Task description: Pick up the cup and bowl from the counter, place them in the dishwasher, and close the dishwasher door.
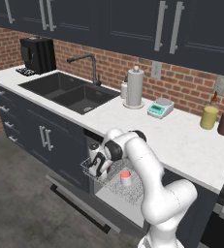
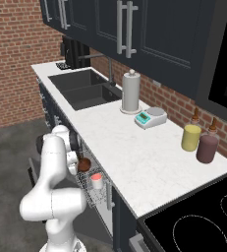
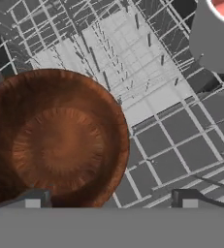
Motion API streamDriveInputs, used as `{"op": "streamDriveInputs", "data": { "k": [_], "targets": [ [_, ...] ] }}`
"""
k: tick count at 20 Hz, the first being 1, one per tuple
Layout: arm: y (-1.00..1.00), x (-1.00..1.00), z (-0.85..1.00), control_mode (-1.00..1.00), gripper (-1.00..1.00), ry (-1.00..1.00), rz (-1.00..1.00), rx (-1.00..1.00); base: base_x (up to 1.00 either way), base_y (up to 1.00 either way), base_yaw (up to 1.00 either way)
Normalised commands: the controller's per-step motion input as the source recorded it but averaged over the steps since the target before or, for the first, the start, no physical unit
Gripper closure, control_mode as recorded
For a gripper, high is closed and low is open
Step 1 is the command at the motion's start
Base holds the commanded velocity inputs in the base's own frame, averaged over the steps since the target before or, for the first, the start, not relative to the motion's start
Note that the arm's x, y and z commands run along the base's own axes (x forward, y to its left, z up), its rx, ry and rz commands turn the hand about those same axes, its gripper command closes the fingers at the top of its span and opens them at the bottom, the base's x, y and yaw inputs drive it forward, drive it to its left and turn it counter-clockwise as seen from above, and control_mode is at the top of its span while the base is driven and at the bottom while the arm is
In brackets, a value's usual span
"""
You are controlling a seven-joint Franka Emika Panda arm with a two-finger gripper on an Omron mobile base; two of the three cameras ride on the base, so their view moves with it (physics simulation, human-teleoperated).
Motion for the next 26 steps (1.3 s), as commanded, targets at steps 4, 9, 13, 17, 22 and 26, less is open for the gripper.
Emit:
{"op": "streamDriveInputs", "data": {
  "k": [4, 9, 13, 17, 22, 26],
  "targets": [
    [0.00, -0.96, 0.62, -1.00, -1.00, -0.09, 0.01, 0.00, 0.00, 0.00, 0.00],
    [0.18, -0.91, 0.98, -1.00, -1.00, 0.01, 0.02, -0.03, 0.00, 0.00, 0.00],
    [0.35, -0.98, 0.89, -1.00, -1.00, 0.01, 0.02, -0.01, 0.00, 0.00, 0.00],
    [0.17, -1.00, 0.89, -1.00, -1.00, 0.00, 0.03, 0.00, 0.00, 0.00, 0.00],
    [0.28, -0.98, 0.91, -1.00, -1.00, 0.00, 0.00, 0.01, 0.00, 0.00, 0.00],
    [0.39, -0.94, 0.88, -1.00, -1.00, 0.00, 0.00, 0.04, 0.00, 0.00, 0.00]
  ]
}}
